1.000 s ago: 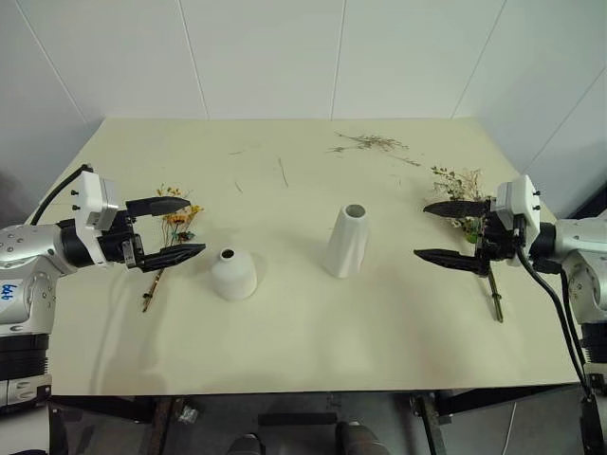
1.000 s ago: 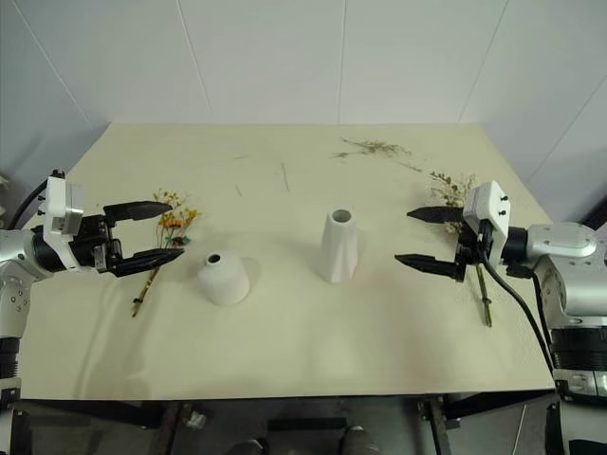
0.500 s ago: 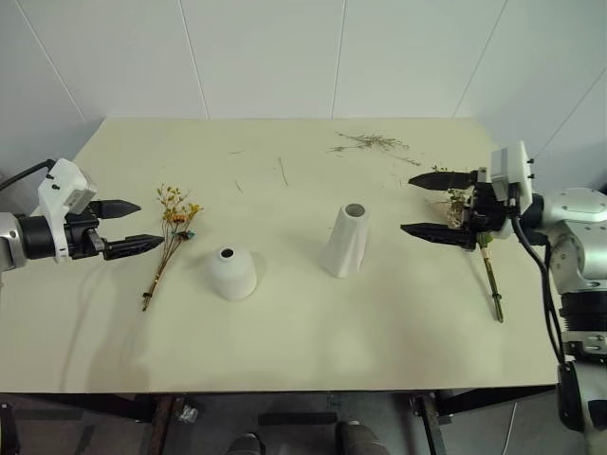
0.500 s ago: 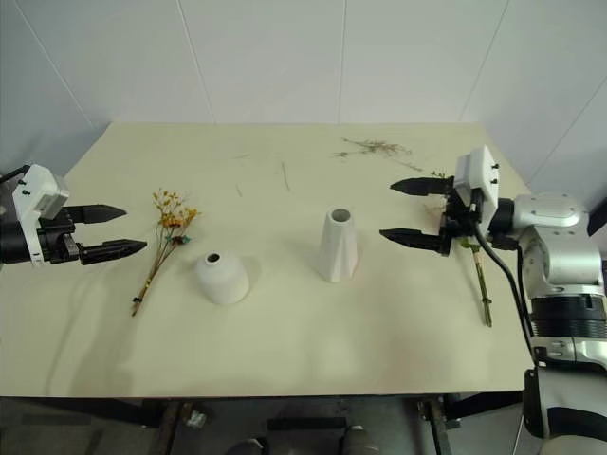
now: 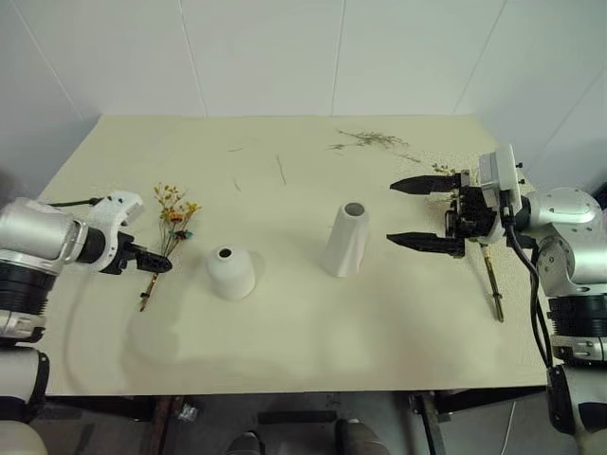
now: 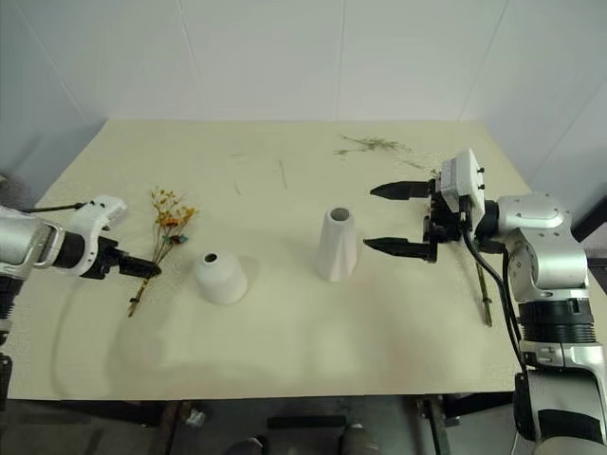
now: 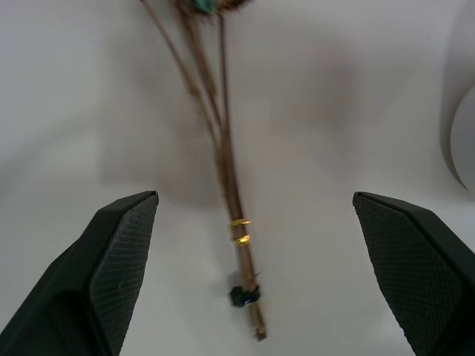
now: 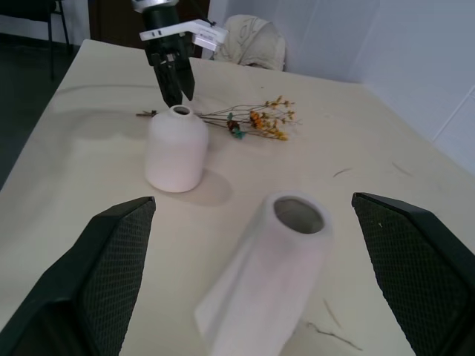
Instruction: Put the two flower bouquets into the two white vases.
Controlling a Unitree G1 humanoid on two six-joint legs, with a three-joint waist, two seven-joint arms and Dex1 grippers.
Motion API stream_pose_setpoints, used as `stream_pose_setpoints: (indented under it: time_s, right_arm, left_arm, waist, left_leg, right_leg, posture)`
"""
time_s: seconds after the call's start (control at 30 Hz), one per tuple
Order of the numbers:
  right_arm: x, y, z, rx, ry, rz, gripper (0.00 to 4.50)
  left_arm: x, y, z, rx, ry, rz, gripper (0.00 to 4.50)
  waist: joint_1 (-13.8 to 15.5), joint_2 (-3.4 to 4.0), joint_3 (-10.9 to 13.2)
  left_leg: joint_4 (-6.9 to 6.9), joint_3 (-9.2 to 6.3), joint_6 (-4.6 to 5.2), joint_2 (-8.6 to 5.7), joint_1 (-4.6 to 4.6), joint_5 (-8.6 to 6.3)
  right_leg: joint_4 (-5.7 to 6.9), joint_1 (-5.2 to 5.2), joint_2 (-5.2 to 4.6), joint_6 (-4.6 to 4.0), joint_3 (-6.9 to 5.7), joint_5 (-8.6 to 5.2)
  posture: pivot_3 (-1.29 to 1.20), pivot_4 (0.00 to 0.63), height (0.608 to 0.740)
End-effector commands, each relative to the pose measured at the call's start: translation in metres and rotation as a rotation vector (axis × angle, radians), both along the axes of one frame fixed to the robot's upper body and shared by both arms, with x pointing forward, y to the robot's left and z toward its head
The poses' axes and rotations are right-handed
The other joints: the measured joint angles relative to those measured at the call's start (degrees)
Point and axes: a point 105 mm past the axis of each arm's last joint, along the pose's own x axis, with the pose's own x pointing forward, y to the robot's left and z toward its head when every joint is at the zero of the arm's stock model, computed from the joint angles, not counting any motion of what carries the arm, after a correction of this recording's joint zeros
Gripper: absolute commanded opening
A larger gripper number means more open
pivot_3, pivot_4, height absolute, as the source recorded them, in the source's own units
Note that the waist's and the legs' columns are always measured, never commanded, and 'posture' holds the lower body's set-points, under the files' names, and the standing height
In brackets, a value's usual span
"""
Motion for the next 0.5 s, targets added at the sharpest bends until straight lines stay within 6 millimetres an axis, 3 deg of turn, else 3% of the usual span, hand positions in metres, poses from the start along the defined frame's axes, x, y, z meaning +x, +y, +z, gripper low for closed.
stream_pose_setpoints:
  time_s: [0.03, 0.37, 0.5]
  right_arm:
    - [-0.017, 0.006, 0.016, 0.004, -0.063, 0.038, 4.50]
    - [-0.032, 0.008, 0.011, 0.033, -0.047, 0.029, 4.50]
    - [-0.038, 0.008, 0.014, 0.045, -0.043, 0.054, 4.50]
  left_arm:
    - [0.006, 0.014, 0.007, 0.092, -0.010, 0.057, 4.49]
    - [0.012, 0.014, -0.018, 0.026, 0.093, 0.097, 4.49]
    - [0.009, 0.021, -0.031, 0.023, 0.131, 0.104, 3.23]
  waist:
    - [0.00, 0.00, 0.00]
    - [0.59, -0.02, 0.00]
    - [0.47, -0.02, -0.01]
  left_leg:
    - [0.00, 0.01, -0.01, 0.00, -0.02, 0.01]
    - [0.06, -0.01, -0.04, -0.02, -0.08, 0.03]
    - [0.08, -0.01, -0.04, -0.03, -0.05, 0.04]
  right_leg:
    - [-0.02, -0.04, 0.00, 0.00, 0.00, 0.00]
    - [-0.02, -0.02, -0.01, 0.00, 0.00, 0.00]
    - [0.02, -0.02, -0.01, 0.00, 0.01, 0.00]
  posture:
    - [0.00, 0.150, 0.740]
    - [0.00, 0.150, 0.740]
    - [0.00, 0.150, 0.740]
